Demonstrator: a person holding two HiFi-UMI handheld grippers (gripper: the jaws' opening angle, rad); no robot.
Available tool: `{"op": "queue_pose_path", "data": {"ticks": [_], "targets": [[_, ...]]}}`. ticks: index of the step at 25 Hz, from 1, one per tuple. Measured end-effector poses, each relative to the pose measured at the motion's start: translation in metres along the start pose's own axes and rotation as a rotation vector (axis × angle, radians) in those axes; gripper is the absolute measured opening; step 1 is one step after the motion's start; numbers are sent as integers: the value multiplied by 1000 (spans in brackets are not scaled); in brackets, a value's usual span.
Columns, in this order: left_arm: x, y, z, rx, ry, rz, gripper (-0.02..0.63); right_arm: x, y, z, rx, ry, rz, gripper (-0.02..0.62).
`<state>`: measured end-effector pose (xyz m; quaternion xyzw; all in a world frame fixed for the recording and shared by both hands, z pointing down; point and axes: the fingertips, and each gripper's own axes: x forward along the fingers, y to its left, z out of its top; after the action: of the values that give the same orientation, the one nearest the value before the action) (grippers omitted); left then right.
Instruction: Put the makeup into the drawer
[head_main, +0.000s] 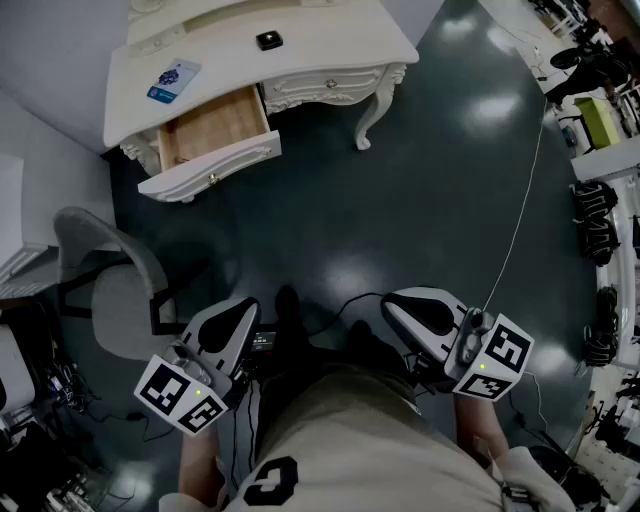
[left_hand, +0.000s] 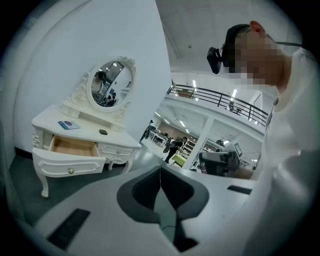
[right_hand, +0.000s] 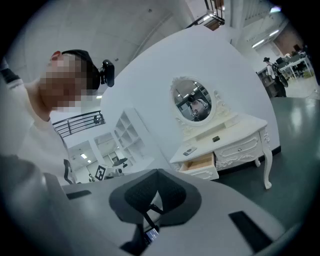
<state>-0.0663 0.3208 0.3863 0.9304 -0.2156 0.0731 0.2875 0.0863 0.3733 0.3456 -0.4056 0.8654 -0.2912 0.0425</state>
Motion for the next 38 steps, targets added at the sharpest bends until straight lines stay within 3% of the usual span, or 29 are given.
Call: {"op": "queue_pose_path", "data": {"ticks": [6,12,15,19,25,30,38], "targets": [[19,-73,-32,24,-2,44,57,-81,-3,-27,-49,12,5,28],[39,-160,-67,34,-23,157,57,-175,-25,-67,76,6,74,28],[35,-181,-64,93,-6,172,57,-186,-15,-74,57,44,120,28],[19,-184,-56,154,-28,237,57,-168,7,-75,-16,86,193,28],[-21,-156,-62,104,-106,287,57,-119,39,-86,-80,154,271,28],[-35,-131,-44,79,-146,207,57,-60,62,-77,-99,177,248,29],[-49,-78,-6,139,-127,104,57,27,77,-55,-101,178,168,29]]}}
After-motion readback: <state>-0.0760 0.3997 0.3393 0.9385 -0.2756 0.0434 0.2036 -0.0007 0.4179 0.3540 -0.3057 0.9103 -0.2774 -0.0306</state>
